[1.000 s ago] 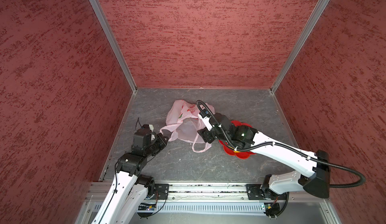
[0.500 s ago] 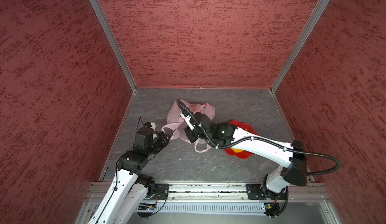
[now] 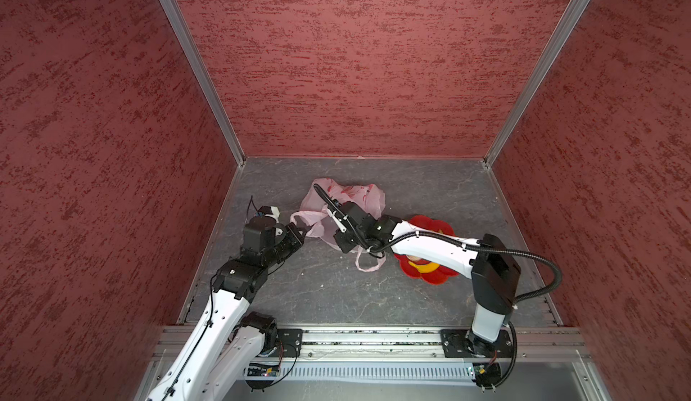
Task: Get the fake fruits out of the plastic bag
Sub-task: 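Lower the open right gripper into the bag above the red apple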
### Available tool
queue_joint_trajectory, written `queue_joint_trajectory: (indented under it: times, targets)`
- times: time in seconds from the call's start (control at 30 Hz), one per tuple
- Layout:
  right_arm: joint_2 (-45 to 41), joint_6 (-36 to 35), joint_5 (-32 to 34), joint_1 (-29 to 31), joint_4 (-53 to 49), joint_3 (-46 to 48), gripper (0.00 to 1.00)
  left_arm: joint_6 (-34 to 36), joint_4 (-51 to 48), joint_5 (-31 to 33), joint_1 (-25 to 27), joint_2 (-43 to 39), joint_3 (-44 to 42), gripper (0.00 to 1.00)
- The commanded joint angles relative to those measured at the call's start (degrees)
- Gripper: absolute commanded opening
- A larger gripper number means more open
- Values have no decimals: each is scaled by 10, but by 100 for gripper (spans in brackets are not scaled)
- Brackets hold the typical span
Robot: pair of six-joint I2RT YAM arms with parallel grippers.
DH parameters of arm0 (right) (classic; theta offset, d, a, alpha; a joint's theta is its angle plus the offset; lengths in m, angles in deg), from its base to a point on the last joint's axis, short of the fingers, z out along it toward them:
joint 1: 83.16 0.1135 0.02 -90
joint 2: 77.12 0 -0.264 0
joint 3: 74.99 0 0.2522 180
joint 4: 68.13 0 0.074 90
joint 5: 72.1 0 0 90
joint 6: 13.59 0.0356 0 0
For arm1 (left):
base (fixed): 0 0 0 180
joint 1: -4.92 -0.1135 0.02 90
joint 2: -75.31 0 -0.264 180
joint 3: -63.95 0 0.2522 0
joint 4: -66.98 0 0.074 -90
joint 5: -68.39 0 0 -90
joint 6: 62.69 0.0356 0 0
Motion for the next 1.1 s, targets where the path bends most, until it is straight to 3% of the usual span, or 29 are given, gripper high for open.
queue_joint_trajectory:
  times: [0.0, 0.33, 0.57, 0.8, 1.07]
  targets:
    - [9, -18, -15, -3, 12, 8, 19, 13, 17, 14, -6, -2, 15, 0]
    - [48, -29, -24, -25, 9, 2, 19, 22, 18, 11, -18, -10, 26, 0]
    - [94, -25, -10, -44, 2, -51, 21, 25, 13, 1, -18, -39, 11, 0]
    - [138, 11, -6, -54, 17, -114, 25, 36, -5, -30, -18, -64, -10, 0]
    - [167, 112, 39, -54, 74, -133, 40, 39, -19, -51, -18, -90, -46, 0]
